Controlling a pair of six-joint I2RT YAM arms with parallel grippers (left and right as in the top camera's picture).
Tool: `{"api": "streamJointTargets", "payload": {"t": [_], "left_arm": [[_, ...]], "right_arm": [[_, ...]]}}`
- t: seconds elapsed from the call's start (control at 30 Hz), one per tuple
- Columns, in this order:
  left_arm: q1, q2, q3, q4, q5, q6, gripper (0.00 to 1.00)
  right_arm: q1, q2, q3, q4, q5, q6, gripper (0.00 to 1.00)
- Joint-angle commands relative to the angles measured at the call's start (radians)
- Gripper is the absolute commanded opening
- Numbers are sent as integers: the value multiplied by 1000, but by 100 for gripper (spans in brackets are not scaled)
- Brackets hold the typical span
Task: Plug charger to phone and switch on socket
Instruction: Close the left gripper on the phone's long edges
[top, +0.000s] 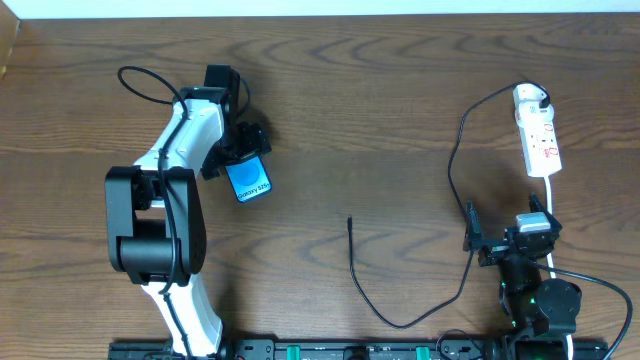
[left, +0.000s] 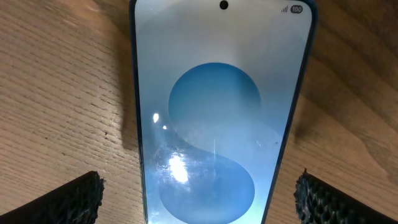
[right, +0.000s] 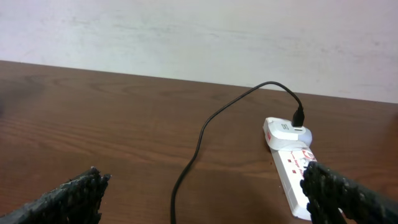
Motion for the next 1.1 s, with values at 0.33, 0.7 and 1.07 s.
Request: {"api": "streamJointTargets", "payload": {"t": [0.33,0.7,1.07], "left_arm": [[-7,40,-8,9,24,-16,98],[-9,85,-8,16,24,-16,98],[-9,98,-8,18,24,-16,98]], "right_arm": [[5,-6,-1,-5,5,9,99],[5,-6,-1,-4,5,9,99],[5,-6,-1,-4,5,9,99]]}}
